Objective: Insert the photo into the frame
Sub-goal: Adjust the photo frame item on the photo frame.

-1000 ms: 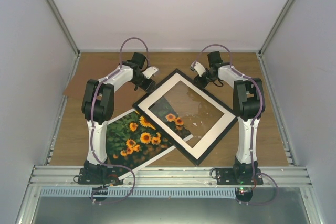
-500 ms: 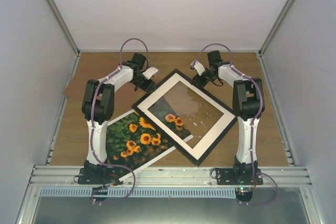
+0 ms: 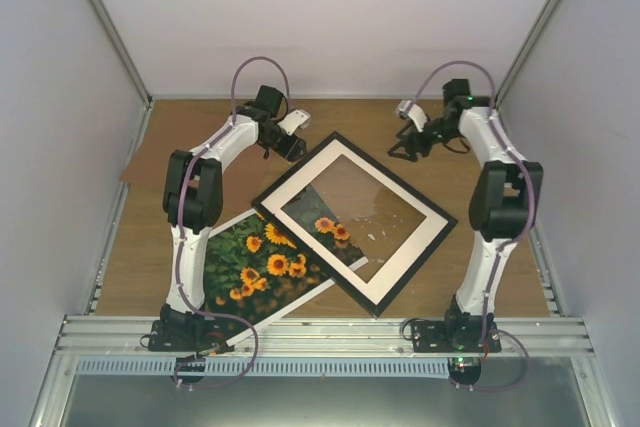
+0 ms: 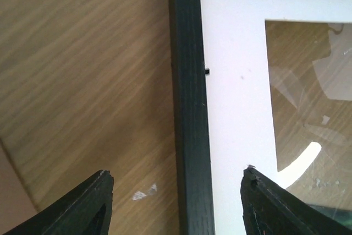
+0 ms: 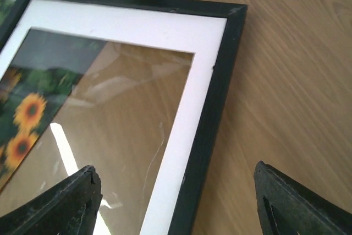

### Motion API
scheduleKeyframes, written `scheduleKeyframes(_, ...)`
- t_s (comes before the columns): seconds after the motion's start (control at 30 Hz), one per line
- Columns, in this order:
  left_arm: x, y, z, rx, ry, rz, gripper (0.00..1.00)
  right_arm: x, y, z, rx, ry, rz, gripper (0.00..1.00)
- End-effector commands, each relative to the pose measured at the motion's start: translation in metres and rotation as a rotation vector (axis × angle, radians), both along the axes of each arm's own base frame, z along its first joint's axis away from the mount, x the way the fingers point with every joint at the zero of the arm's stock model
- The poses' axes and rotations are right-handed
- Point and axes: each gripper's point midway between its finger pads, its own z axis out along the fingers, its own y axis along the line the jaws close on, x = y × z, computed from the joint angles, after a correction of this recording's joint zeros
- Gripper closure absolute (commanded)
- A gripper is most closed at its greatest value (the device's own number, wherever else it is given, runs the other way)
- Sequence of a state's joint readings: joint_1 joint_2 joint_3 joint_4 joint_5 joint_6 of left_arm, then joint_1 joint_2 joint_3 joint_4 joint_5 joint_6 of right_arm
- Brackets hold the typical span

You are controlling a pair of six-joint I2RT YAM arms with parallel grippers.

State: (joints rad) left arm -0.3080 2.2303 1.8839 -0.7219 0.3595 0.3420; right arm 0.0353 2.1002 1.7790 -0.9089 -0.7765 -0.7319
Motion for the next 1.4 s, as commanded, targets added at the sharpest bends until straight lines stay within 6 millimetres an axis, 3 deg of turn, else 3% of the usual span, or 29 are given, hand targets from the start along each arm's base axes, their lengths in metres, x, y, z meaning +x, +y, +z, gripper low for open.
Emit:
scheduleKeyframes(0.0, -0.018, -0.006, -0.008, -0.028, 0.048, -0.043, 0.34, -0.084, -0.018, 0.050, -0.036, -0.120, 0.314, 0.21)
scheduleKeyframes(0.13, -0.025, -0.007, -0.002, -0.052, 0.056, -0.035, 0.34, -0.148, -0.036, 0.037, -0.198, -0.244, 0.524, 0.18)
scheduleKeyframes(0.17, -0.026, -0.007, 0.000, -0.054, 0.053, -0.032, 0.34, -0.171, -0.043, 0.020, -0.235, -0.246, 0.604, 0.19)
scheduleKeyframes(0.27, -0.030, -0.005, 0.004, -0.056, 0.049, -0.025, 0.34, -0.212, -0.056, 0.004, -0.310, -0.348, 0.801, 0.21)
scheduleKeyframes(0.6, -0.049, -0.003, 0.008, -0.077, 0.066, -0.029, 0.34, -0.273, -0.074, -0.032, -0.383, -0.417, 1.124, 0.23)
scheduleKeyframes(0.8, -0.053, -0.004, 0.009, -0.089, 0.082, -0.028, 0.34, -0.286, -0.072, -0.046, -0.368, -0.399, 1.200, 0.25)
scheduleKeyframes(1.1, -0.056, -0.005, 0.010, -0.096, 0.093, -0.033, 0.34, -0.252, -0.089, -0.083, -0.513, -0.377, 1.190, 0.34)
scheduleKeyframes(1.37, -0.056, -0.003, 0.011, -0.092, 0.091, -0.028, 0.34, -0.248, -0.096, -0.095, -0.559, -0.394, 1.226, 0.44)
